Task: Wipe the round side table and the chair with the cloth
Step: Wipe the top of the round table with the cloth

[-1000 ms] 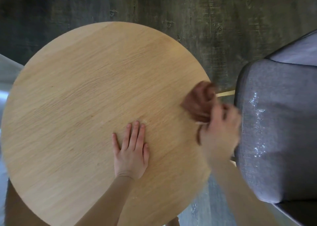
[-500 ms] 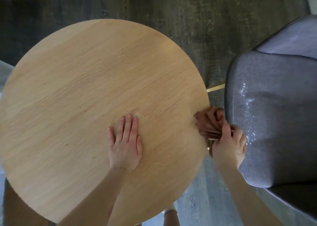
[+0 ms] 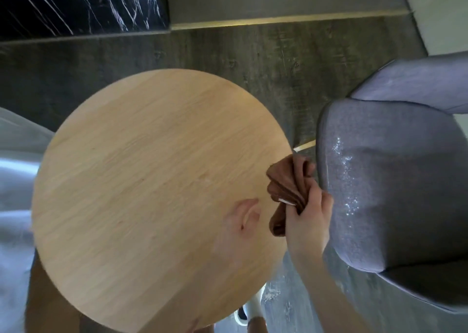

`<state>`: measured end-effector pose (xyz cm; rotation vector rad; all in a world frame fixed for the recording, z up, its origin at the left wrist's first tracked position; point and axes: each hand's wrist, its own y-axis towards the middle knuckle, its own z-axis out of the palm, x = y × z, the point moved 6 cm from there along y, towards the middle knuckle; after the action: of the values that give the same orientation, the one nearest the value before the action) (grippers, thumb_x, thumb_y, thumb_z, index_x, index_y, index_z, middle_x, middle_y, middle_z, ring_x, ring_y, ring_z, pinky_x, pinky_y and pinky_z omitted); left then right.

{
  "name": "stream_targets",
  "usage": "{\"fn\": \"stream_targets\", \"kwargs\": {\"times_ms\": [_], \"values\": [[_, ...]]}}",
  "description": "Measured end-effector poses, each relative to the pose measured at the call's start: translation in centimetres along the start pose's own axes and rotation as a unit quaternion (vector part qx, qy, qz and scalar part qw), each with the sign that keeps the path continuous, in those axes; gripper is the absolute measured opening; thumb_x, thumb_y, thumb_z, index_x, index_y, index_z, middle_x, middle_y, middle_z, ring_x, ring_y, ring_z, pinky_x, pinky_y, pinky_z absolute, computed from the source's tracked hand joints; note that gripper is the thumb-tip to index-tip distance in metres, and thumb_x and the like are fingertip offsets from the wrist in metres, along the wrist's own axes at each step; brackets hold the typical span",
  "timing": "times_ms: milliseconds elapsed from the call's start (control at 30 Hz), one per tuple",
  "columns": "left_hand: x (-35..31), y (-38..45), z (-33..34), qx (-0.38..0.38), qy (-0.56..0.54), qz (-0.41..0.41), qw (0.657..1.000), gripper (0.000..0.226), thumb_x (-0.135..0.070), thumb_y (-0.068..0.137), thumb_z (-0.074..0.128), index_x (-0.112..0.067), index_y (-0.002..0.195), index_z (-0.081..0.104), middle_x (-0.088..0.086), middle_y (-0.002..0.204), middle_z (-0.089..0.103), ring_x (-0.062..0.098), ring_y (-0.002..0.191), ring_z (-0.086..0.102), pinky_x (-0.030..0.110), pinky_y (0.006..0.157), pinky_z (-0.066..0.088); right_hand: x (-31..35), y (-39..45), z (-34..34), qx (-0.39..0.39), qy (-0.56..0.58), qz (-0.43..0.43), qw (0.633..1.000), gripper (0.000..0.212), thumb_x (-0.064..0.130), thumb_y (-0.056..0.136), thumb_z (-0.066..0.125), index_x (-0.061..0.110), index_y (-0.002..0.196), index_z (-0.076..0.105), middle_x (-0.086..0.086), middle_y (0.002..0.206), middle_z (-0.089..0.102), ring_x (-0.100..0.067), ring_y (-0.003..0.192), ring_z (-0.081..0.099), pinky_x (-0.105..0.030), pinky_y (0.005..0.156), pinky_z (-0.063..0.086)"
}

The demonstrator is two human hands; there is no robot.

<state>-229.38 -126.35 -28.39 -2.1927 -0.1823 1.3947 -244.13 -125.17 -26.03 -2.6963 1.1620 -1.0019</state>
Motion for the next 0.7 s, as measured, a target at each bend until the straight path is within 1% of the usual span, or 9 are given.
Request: {"fn": "stream_targets", "kwargs": {"times_ms": [67, 167, 233, 300, 400, 467, 567, 633, 700], "values": [[-3.0, -1.8, 1.1, 0.043, -0.122, -0.028, 0.991, 0.018, -0.030, 0.092, 0.044, -0.036, 0.096, 0.061, -0.011, 0.097, 0.064, -0.009, 0.082, 0.058, 0.008, 0.077, 0.044, 1.6, -1.6, -0.8, 0.015, -0.037, -0.032, 0.999, 0.054, 0.016, 0.081, 0.057, 0.020, 0.132, 0.042, -0.008, 0.126, 0.044, -0.032, 0.113, 0.049, -0.043, 0.081, 0.044], [-6.0, -3.9, 2.0, 0.094, -0.271, -0.057, 0.956, 0.015, -0.014, 0.095, 0.046, -0.015, 0.101, 0.059, -0.008, 0.088, 0.066, -0.010, 0.073, 0.061, 0.005, 0.067, 0.045, 3.8, -4.0, -2.5, -0.001, -0.064, -0.118, 0.991, 0.053, 0.020, 0.078, 0.052, 0.013, 0.130, 0.047, -0.014, 0.119, 0.054, -0.033, 0.106, 0.053, -0.044, 0.082, 0.048], [-6.8, -4.2, 1.4, 0.065, -0.291, -0.044, 0.953, 0.016, -0.008, 0.090, 0.054, -0.017, 0.104, 0.058, -0.013, 0.088, 0.068, -0.011, 0.076, 0.063, 0.006, 0.068, 0.046, 4.4, -5.1, -3.0, 0.026, -0.027, -0.143, 0.989, 0.056, 0.030, 0.076, 0.043, 0.008, 0.127, 0.052, -0.015, 0.117, 0.060, -0.028, 0.105, 0.053, -0.040, 0.089, 0.045], [-6.8, -3.8, 0.5, 0.020, -0.310, -0.061, 0.949, 0.018, -0.006, 0.087, 0.059, -0.020, 0.098, 0.056, -0.008, 0.080, 0.069, -0.006, 0.065, 0.065, 0.009, 0.059, 0.049, 5.1, -5.4, -3.8, 0.072, 0.042, -0.149, 0.985, 0.060, 0.036, 0.075, 0.032, 0.009, 0.122, 0.059, -0.010, 0.119, 0.063, -0.021, 0.109, 0.054, -0.027, 0.094, 0.039], [-6.4, -3.4, -0.9, -0.045, -0.327, -0.096, 0.939, 0.020, -0.002, 0.083, 0.061, -0.012, 0.100, 0.055, 0.004, 0.081, 0.066, 0.004, 0.059, 0.065, 0.015, 0.052, 0.052, 5.9, -5.8, -5.0, 0.135, 0.144, -0.131, 0.972, 0.056, 0.035, 0.074, 0.029, 0.017, 0.114, 0.064, 0.004, 0.109, 0.068, -0.010, 0.101, 0.062, -0.012, 0.089, 0.039], [-6.4, -3.2, -1.1, -0.071, -0.319, -0.092, 0.940, 0.029, -0.002, 0.081, 0.063, -0.007, 0.108, 0.054, 0.011, 0.090, 0.066, 0.011, 0.067, 0.066, 0.021, 0.054, 0.052, 6.1, -5.7, -5.4, 0.158, 0.212, -0.101, 0.959, 0.039, 0.017, 0.082, 0.037, 0.028, 0.114, 0.056, 0.013, 0.104, 0.067, 0.002, 0.096, 0.062, -0.016, 0.089, 0.046], [-6.9, -2.9, 0.1, -0.097, -0.292, -0.094, 0.947, 0.028, 0.001, 0.081, 0.063, -0.016, 0.101, 0.055, 0.010, 0.092, 0.065, 0.023, 0.081, 0.062, 0.031, 0.069, 0.052, 4.0, -4.3, -7.1, 0.136, 0.350, 0.008, 0.927, 0.048, -0.011, 0.088, 0.033, 0.033, 0.105, 0.044, 0.014, 0.105, 0.057, 0.001, 0.087, 0.066, -0.019, 0.080, 0.054], [-7.3, -2.5, 1.9, -0.101, -0.257, -0.089, 0.957, 0.030, 0.002, 0.081, 0.063, -0.019, 0.101, 0.054, 0.008, 0.094, 0.065, 0.025, 0.088, 0.061, 0.040, 0.081, 0.051, 1.1, -2.4, -9.5, 0.075, 0.342, 0.034, 0.936, 0.046, -0.011, 0.088, 0.035, 0.033, 0.098, 0.048, 0.009, 0.101, 0.058, -0.007, 0.089, 0.064, -0.021, 0.077, 0.053], [-7.9, -2.4, 4.4, -0.102, -0.209, -0.090, 0.968, 0.038, -0.001, 0.082, 0.063, -0.012, 0.115, 0.051, 0.013, 0.105, 0.064, 0.025, 0.095, 0.060, 0.039, 0.086, 0.051, -3.3, 0.1, -11.1, 0.065, 0.247, 0.034, 0.966, 0.038, -0.004, 0.089, 0.042, 0.026, 0.111, 0.052, 0.001, 0.106, 0.061, -0.020, 0.102, 0.061, -0.020, 0.082, 0.044]]}}
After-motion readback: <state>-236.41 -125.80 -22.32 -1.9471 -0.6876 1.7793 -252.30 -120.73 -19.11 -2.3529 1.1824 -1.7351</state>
